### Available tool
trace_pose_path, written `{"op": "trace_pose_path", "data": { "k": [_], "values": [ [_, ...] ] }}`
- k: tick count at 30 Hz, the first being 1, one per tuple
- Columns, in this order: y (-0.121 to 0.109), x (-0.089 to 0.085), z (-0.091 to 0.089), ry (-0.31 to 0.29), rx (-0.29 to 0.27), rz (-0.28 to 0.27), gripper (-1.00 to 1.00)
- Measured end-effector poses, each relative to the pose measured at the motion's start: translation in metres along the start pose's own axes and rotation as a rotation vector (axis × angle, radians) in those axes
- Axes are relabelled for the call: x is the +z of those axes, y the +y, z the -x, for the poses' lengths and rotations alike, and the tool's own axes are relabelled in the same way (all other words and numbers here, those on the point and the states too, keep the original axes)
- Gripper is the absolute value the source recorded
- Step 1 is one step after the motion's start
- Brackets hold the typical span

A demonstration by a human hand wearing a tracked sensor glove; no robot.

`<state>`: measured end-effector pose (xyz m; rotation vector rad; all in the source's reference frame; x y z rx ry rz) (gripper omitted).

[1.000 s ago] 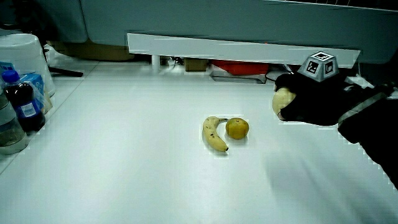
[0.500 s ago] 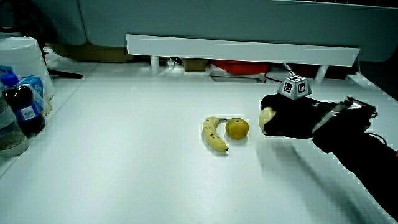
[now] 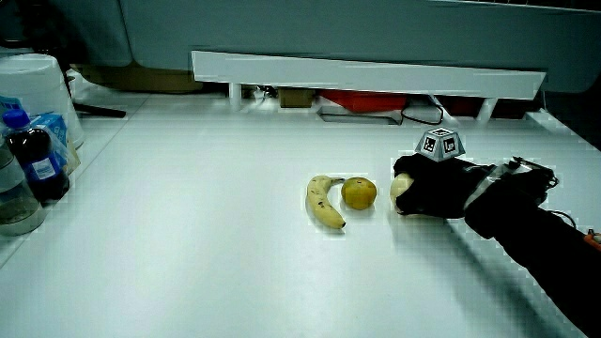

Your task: Place pear no leg

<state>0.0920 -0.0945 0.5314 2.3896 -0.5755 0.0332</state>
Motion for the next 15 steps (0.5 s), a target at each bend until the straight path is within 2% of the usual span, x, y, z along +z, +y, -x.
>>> {"op": "trace_pose_path", "data": {
  "k": [2, 3, 6, 9, 10, 12, 15],
  "values": [
    [0.0006, -0.0046, -0.0007, 0.019, 0.012, 0.013, 0.0],
    [0.0038, -0.0106, -0.0047, 0.016, -0.014, 0.011, 0.0],
    [0.0023, -0.0073, -0.0033, 0.026, 0.003, 0.011, 0.0],
    [0.0016, -0.0071, -0.0004, 0.006, 0.008, 0.012, 0.0],
    [0.0017, -0.0084, -0.0012, -0.007, -0.006, 0.011, 0.0],
    [0.0009, -0.0078, -0.0009, 0.011, 0.011, 0.01, 0.0],
    [0.0006, -0.0093, 0.0017, -0.013, -0.001, -0.001, -0.11]
  ]
}}
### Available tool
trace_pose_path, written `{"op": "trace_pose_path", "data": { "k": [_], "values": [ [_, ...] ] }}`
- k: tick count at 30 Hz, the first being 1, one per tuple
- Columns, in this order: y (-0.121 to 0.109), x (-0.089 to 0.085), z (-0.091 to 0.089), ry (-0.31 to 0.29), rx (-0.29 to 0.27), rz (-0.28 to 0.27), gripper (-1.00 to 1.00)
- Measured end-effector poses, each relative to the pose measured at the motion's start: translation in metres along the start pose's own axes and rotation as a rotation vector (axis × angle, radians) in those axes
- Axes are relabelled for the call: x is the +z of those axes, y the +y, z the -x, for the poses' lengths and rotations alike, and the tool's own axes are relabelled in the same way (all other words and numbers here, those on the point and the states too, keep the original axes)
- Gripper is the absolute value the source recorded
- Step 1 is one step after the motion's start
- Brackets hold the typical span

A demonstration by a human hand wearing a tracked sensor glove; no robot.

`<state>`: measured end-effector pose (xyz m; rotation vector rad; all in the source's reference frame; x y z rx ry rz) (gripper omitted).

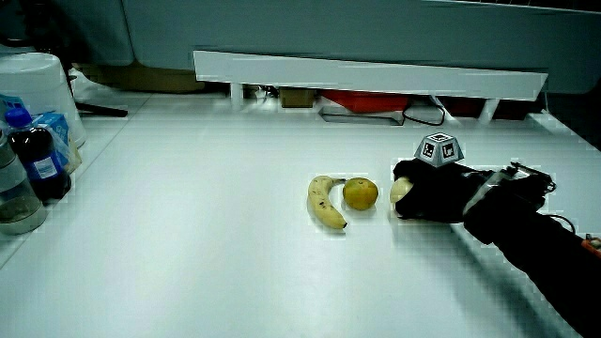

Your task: Place pear no leg

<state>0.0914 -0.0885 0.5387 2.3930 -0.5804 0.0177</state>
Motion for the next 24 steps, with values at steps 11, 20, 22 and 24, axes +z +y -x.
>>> {"op": "trace_pose_path", "data": {
  "k": [11, 20, 22, 24],
  "values": [
    [-0.0028, -0.003, -0.0003, -0.01, -0.006, -0.01, -0.5],
    [-0.001, -0.0085, 0.0002, -0.056, -0.018, 0.06, -0.82],
    [-0.002, -0.0079, 0.001, -0.064, -0.023, 0.058, -0.89],
    [-0.002, -0.0082, 0.0003, -0.055, -0.019, 0.067, -0.96]
  ]
}}
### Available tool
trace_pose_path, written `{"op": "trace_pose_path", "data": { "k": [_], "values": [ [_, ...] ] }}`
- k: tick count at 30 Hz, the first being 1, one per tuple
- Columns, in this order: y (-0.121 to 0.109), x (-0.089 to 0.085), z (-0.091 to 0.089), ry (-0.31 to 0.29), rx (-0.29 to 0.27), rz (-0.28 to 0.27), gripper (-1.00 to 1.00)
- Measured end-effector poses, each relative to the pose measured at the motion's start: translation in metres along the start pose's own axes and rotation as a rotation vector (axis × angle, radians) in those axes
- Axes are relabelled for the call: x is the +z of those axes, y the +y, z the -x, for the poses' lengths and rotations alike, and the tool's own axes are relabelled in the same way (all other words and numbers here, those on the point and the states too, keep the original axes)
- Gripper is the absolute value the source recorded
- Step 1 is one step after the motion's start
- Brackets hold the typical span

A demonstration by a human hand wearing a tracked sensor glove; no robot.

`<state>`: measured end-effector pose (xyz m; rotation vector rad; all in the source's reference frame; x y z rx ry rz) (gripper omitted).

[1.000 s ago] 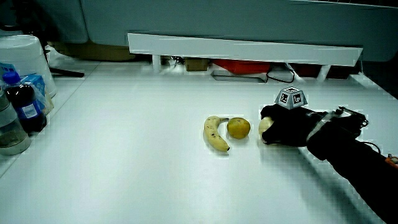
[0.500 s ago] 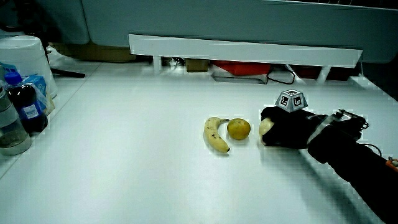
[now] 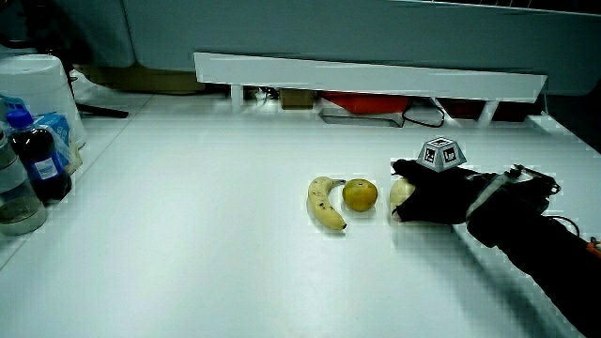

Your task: Place pear no leg

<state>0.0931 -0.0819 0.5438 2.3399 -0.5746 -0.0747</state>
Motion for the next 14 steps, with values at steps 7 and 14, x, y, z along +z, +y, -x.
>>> {"op": "trace_pose_path", "data": {
  "k": [7, 14],
  "values": [
    [-0.004, 0.002, -0.002, 0.017, 0.01, -0.012, -1.0],
    [-0.017, 0.008, -0.023, 0.083, 0.037, -0.026, -1.0]
  ]
}}
